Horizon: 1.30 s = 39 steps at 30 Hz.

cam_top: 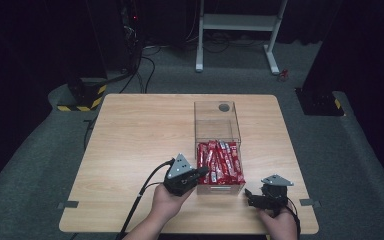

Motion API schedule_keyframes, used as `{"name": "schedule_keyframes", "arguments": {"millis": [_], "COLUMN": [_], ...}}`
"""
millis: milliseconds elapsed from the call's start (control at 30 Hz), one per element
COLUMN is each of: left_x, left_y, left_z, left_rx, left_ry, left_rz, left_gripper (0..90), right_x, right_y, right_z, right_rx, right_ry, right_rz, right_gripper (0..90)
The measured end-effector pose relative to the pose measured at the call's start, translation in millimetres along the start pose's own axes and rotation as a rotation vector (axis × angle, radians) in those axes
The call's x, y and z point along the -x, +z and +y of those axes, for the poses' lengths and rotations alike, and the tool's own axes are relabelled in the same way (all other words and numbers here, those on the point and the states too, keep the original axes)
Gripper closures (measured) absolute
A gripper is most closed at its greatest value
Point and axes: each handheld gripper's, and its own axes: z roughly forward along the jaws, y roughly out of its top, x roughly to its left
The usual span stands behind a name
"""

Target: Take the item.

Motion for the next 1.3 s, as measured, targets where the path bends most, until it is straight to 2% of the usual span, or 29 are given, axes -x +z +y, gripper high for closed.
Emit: {"name": "schedule_keyframes", "arguments": {"millis": [67,500,767,1300], "left_x": [-0.4,-3.7,-7.2,-20.3], "left_y": [-1.2,-9.2,-13.6,-28.3], "left_z": [0.7,3.7,4.1,3.4], "left_rx": [0.004,0.038,0.049,0.049], "left_ry": [0.009,-0.005,0.002,0.003], "left_rz": [0.000,-0.013,-0.028,-0.024], "left_gripper": [89.9,89.8,89.8,89.8], "right_x": [0.0,-0.1,-0.2,-0.2], "right_y": [0.0,0.0,0.1,0.1], "right_z": [0.0,0.0,0.0,0.1], "right_rx": [0.000,0.000,0.001,0.000], "right_ry": [0.000,0.001,0.002,0.004], "right_rz": [0.000,-0.001,-0.002,-0.001], "right_gripper": [8.2,8.2,8.2,8.2]}}
